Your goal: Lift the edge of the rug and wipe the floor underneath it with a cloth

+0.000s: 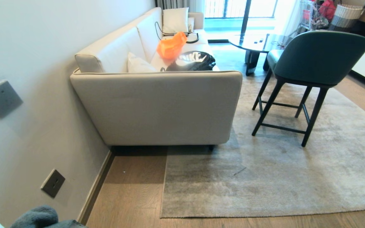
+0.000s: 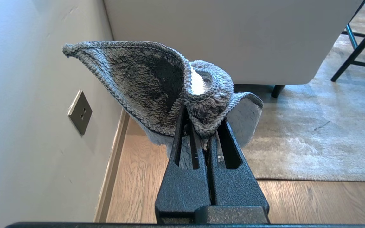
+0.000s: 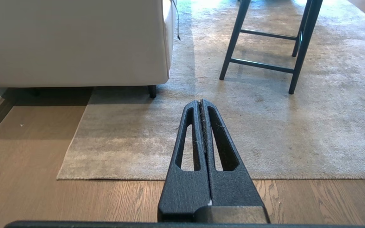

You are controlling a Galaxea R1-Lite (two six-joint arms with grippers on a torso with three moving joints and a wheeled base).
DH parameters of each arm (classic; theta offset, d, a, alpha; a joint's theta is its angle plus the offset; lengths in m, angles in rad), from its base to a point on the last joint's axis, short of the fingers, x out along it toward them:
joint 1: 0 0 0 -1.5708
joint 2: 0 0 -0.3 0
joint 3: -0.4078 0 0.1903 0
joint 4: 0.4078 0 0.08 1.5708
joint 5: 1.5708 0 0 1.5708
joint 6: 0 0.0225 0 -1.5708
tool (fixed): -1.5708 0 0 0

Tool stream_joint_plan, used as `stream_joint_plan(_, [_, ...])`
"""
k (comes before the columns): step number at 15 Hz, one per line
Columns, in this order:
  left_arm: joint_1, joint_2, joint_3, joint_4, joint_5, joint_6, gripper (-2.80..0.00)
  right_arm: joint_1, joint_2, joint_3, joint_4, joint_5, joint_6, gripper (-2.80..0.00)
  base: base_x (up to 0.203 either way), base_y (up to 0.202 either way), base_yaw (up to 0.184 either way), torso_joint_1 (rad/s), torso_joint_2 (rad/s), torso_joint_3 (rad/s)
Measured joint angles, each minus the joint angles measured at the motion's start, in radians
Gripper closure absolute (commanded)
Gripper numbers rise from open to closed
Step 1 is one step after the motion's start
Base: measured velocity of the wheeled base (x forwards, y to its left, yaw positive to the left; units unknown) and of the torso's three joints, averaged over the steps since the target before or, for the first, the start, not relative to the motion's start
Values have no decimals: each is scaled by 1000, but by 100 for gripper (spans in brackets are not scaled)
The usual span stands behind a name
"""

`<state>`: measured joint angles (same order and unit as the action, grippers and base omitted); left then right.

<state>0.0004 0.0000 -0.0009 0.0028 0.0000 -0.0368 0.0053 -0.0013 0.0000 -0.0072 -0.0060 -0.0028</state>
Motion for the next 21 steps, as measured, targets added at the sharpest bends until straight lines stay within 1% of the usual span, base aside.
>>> stream_joint_plan(18, [1, 0, 1, 0, 0, -2, 0, 0, 0, 0, 0, 0, 0, 0, 0, 0, 0, 0, 0, 11])
stream_joint_plan(21, [1, 0, 1, 0, 0, -3, 0, 0, 0, 0, 0, 0, -1, 0, 0, 0, 0, -18, -261, -294])
